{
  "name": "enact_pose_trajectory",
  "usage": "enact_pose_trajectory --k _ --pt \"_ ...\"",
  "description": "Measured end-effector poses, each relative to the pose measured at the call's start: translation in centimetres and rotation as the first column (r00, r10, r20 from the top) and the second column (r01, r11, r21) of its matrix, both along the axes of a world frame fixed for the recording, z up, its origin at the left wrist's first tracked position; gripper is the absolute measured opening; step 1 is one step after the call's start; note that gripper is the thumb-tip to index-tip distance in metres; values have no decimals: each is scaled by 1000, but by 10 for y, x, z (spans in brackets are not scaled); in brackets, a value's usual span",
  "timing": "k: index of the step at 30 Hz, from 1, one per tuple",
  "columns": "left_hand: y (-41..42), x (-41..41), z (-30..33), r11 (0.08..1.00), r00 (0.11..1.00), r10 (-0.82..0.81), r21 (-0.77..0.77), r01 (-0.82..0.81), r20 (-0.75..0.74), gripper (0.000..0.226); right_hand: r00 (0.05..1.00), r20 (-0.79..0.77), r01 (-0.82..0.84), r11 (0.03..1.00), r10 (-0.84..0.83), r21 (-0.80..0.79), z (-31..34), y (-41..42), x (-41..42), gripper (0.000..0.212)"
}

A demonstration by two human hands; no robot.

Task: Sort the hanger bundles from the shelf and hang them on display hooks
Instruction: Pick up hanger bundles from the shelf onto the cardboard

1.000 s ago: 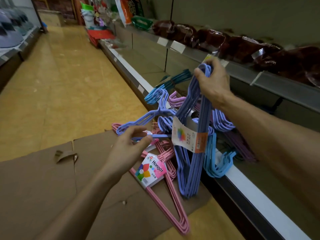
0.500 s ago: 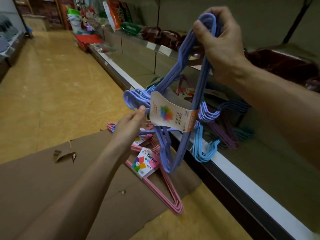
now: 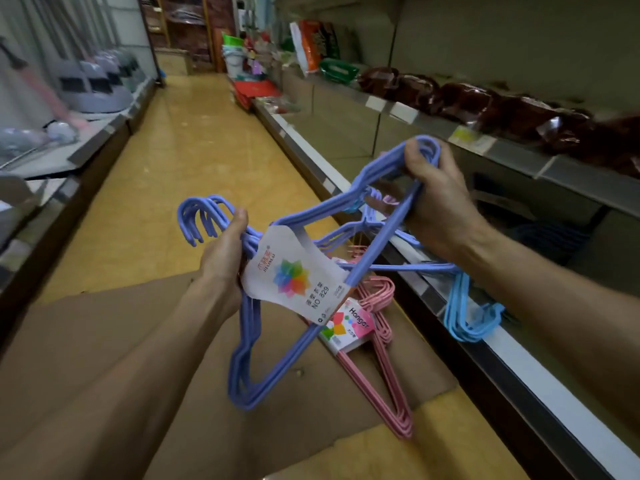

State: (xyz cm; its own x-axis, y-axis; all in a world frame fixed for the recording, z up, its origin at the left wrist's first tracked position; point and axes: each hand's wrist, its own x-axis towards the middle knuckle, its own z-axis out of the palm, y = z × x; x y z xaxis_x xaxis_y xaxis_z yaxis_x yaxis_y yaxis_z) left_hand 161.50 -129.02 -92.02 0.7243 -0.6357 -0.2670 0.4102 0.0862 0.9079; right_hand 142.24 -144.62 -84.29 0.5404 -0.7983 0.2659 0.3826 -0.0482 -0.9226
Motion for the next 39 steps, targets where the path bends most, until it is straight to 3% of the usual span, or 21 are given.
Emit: enact_pose_trajectory --k 4,8,12,16,19,22,25,27,29,31,33,39 --pt "17 21 -3 968 964 175 146 -206 198 43 986 -72 -139 981 149 133 -39 0 2 20" --pt "31 37 -4 914 879 254 197 -355 404 37 889 -300 -295 935 345 199 -71 1 -4 49" --pt "43 46 -5 893 788 235 194 -407 569 37 688 -568 -421 886 452 195 -82 2 -2 43" --pt "47 45 -5 900 720 213 155 -408 660 19 378 -871 -645 764 314 -4 -80 4 14 43" --pt "44 41 -6 914 701 146 176 -366 698 14 305 -922 -761 643 239 -85 -79 15 39 48" --pt "39 34 -8 921 668 69 209 -327 741 12 284 -915 -783 621 288 -48 -90 26 68 45" --pt "37 26 -11 933 670 42 211 -292 741 9 134 -860 -784 583 492 212 -104 32 84 37" --pt "39 24 -11 941 676 31 207 -268 736 8 56 -723 -769 492 688 408 -116 36 86 33" --pt "42 24 -10 949 673 17 200 -244 740 12 57 -477 -752 352 877 558 -132 42 88 29" --pt "43 21 -7 949 663 -5 213 -233 748 17 70 -263 -758 223 962 614 -147 51 91 31" --pt "46 20 -3 941 682 -18 243 -235 731 21 59 -200 -783 170 978 598 -154 64 98 25" --pt "60 42 21 910 808 5 333 -248 590 22 219 -286 -796 340 933 501 -155 92 121 32"
